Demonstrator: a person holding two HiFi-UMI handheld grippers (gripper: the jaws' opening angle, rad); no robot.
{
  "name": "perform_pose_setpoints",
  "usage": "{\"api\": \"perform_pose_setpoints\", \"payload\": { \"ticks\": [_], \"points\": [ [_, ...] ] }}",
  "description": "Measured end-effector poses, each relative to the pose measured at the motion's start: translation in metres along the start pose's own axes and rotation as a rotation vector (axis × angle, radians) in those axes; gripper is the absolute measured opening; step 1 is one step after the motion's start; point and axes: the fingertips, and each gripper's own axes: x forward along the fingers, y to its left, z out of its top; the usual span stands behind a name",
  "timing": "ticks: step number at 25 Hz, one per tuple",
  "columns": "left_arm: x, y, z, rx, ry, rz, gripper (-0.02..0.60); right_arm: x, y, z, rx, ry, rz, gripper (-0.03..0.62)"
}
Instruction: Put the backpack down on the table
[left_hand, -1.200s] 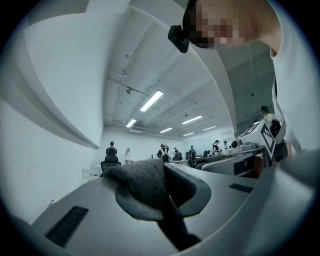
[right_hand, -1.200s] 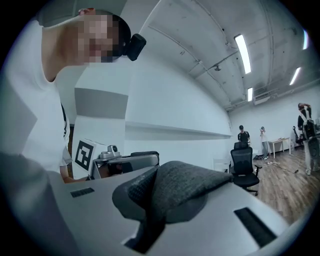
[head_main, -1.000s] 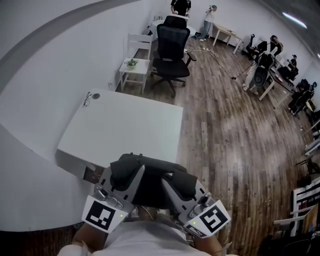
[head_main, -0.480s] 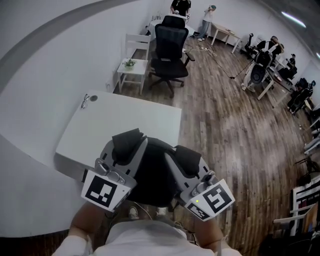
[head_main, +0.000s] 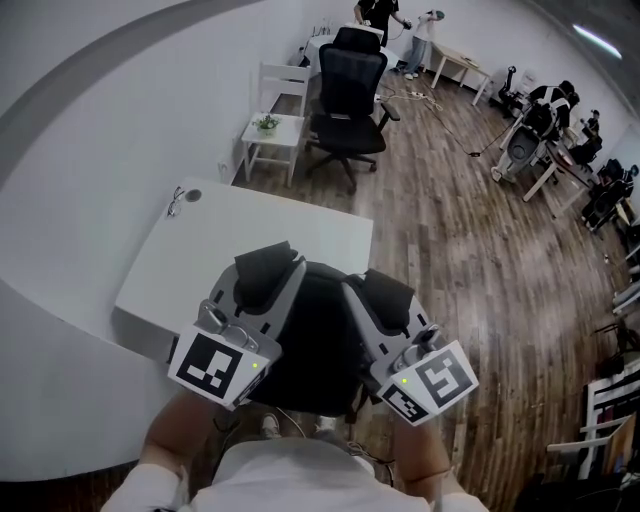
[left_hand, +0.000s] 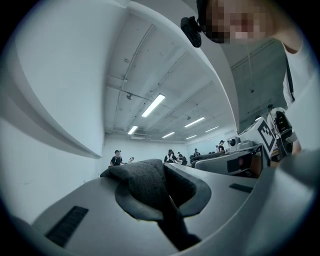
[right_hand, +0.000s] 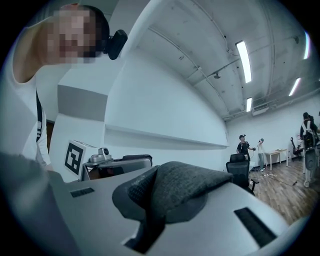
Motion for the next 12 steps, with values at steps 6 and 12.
{"api": "perform_pose_setpoints", "payload": {
  "ticks": [6, 12],
  "points": [
    [0.028, 0.018, -0.02, 0.027, -0.001, 0.025, 0.046, 0.023, -0.032, -0.012, -0.024, 0.008, -0.018, 0.049],
    [0.04, 0.031, -0.043, 0.038, -0.008, 0.038, 0.046, 0.039, -0.049, -0.034, -0.058, 0.024, -0.039, 0.049]
  ]
}}
